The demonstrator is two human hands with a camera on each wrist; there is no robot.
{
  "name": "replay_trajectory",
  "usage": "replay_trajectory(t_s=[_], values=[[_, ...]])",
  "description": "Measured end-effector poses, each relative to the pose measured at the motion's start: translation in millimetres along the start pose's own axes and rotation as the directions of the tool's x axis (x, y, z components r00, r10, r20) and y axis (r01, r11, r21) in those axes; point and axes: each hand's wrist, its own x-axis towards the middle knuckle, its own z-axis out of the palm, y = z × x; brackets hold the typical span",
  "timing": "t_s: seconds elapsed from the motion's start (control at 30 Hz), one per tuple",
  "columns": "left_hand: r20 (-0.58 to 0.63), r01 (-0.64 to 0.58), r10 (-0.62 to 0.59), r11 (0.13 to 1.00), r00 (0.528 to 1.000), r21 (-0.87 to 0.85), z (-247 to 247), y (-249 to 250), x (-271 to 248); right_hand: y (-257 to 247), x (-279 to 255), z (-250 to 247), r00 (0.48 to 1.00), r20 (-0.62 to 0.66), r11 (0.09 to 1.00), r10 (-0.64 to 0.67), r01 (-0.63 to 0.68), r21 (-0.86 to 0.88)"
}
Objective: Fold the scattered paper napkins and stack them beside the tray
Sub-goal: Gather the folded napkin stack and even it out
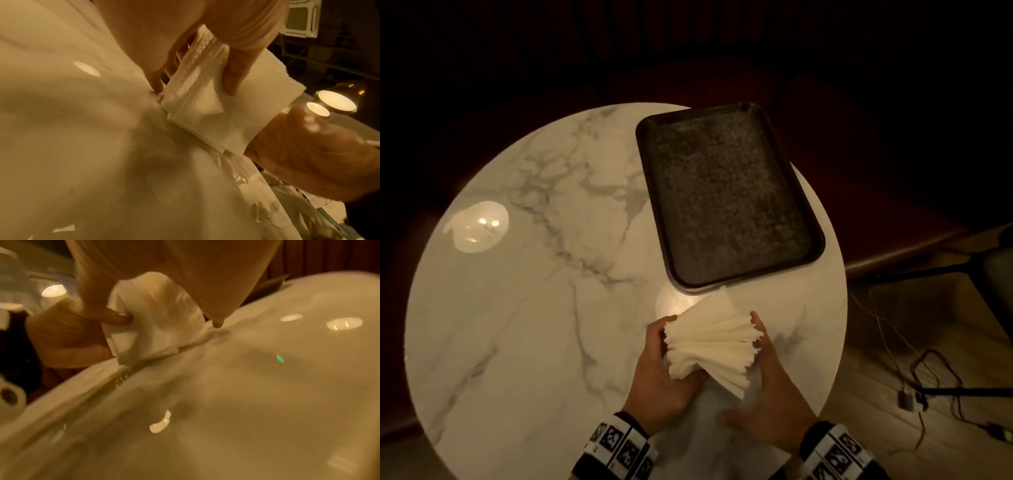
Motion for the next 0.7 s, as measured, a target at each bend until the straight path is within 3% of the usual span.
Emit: replay_trajectory(t_s=[0.1,0.23,0.3,0.43,0.53,0.7], values=[[-0.028,0.000,0.000,1.000,1.000,0.026,3,-2,-2,-3,8,12,0.991,-0.104,0.986,-0.085,0.099,0.135],[-0.104,-0.149,0.157,0.985,0.982,0.082,3,8,-7,-13,17,13,0.967,-0.208,0.979,-0.145,0.170,0.111],[-0.051,-0.219,0.224,0.972,0.973,0.085,2,11,-6,-10,23,8,0.955,-0.249,0.969,-0.161,0.201,0.143],[0.020,-0.035,0.034,0.999,0.999,0.032,-7,4,-15,-5,30,7,0.937,-0.350,0.988,-0.020,0.073,0.138],[0.066,-0.002,0.005,0.999,0.998,-0.047,-10,4,-17,-1,30,13,0.880,-0.473,0.982,0.053,0.041,0.186],[-0.084,0.127,-0.142,0.978,0.986,-0.164,-2,13,9,0,33,29,0.739,-0.639,0.907,0.213,0.094,0.411]])
